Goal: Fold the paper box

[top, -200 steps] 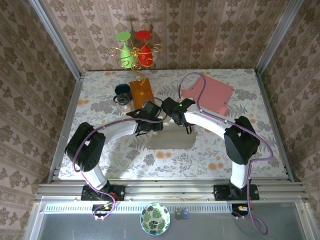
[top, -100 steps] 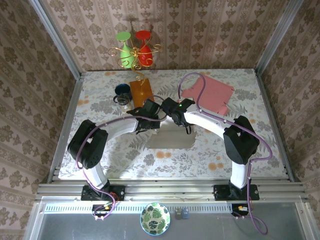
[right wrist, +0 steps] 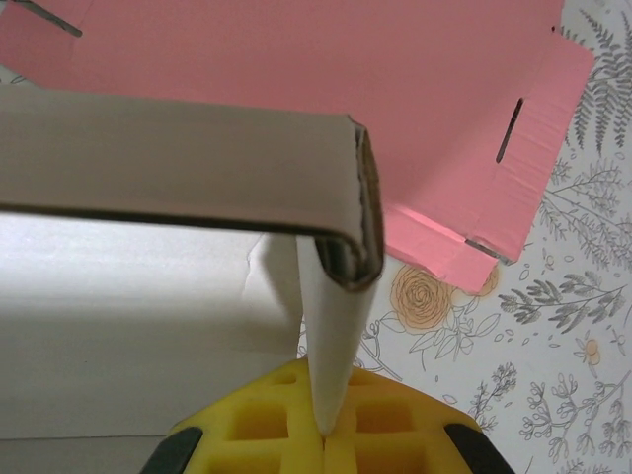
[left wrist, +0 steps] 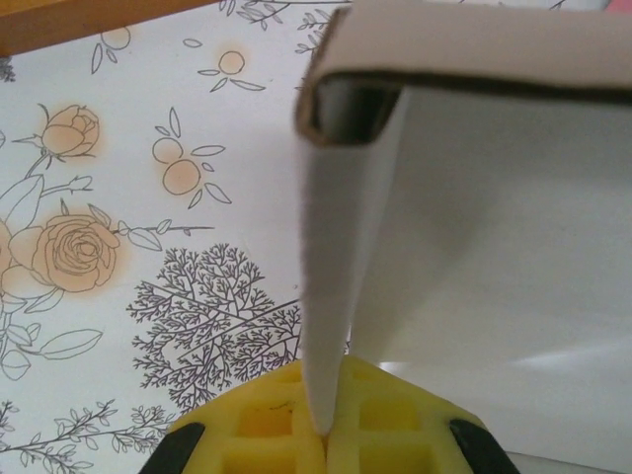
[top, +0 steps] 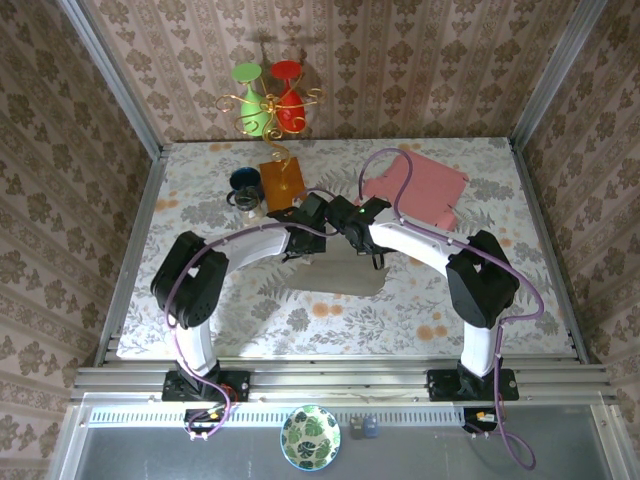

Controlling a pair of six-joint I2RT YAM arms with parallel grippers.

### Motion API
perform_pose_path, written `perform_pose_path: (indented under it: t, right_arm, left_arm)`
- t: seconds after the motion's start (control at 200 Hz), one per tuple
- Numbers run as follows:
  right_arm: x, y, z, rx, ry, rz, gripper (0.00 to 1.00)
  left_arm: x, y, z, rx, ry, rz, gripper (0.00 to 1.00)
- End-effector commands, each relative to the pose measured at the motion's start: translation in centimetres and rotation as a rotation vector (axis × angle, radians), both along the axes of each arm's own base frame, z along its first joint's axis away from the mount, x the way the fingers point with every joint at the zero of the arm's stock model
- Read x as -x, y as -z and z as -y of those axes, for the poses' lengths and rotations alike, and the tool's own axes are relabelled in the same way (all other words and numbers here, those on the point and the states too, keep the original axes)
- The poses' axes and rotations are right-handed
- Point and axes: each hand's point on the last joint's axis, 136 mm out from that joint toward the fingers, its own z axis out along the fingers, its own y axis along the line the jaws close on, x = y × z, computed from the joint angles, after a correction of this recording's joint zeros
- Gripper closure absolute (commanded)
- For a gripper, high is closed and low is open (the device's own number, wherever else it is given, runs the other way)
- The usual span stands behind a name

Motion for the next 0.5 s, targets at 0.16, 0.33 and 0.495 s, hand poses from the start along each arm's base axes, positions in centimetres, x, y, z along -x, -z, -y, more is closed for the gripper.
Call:
perform_pose_path:
  t: [0.16, 0.33, 0.495]
  right_arm:
    - [-0.1, 1.2, 1.2, 0.059, 0.036, -0.006, 1.0]
    - [0.2, 2.2, 1.7, 0.033, 0.078, -0.046, 1.0]
    - [0.6, 3.0, 1.8, 0.005, 0.116, -0.077, 1.0]
  left_arm:
    - [1.7, -0.9, 0.8, -0.042, 0.024, 0.041, 0.79]
    - [1.8, -4.6, 3.3, 0.094, 0.127, 0.098, 0.53]
    - [2.8, -6.5, 3.2, 0.17, 0.165, 0.136, 0.4]
